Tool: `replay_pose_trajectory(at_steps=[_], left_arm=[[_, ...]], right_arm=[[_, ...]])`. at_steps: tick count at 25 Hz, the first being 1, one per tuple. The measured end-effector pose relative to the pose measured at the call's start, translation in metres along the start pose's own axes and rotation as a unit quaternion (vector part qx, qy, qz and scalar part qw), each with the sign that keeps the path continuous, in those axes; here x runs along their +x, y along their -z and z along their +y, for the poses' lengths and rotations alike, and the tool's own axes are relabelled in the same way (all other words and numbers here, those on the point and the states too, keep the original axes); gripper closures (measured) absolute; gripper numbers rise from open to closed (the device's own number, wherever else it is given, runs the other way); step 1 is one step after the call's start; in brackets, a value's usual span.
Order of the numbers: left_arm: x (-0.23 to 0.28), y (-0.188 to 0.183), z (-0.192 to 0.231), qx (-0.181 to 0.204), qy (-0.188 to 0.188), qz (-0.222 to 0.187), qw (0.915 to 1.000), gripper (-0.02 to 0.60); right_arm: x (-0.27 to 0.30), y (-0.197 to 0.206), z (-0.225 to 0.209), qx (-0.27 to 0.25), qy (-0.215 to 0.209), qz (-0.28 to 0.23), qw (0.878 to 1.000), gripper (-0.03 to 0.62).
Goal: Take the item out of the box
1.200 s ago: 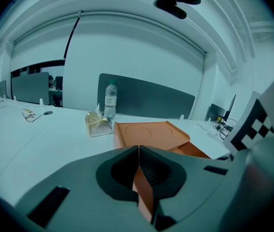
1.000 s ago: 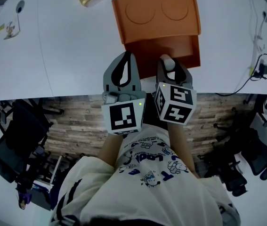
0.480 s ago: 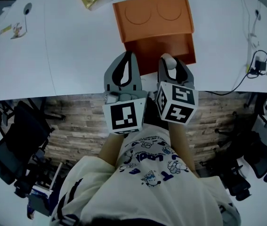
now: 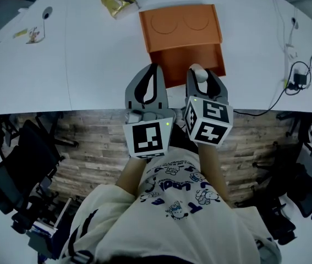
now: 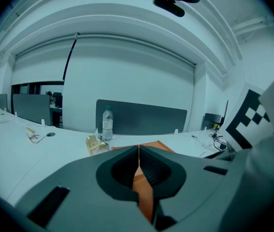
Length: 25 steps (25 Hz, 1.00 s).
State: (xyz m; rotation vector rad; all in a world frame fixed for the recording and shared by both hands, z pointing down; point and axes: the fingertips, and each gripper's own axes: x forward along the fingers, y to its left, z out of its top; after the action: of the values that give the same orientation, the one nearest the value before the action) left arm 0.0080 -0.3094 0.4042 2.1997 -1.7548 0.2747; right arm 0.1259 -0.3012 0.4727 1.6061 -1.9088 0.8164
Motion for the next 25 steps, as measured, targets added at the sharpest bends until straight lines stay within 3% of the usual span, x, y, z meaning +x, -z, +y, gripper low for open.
replay_pose_trajectory(at_steps=[25], left_arm=[[-0.059, -0.063, -0.007, 0.027, -0.004, -0.075, 0.9968, 0.563]], right_arm=[[-0.072, -0.052, 0.028, -0.028, -0.021, -0.101, 0.994, 0.399]])
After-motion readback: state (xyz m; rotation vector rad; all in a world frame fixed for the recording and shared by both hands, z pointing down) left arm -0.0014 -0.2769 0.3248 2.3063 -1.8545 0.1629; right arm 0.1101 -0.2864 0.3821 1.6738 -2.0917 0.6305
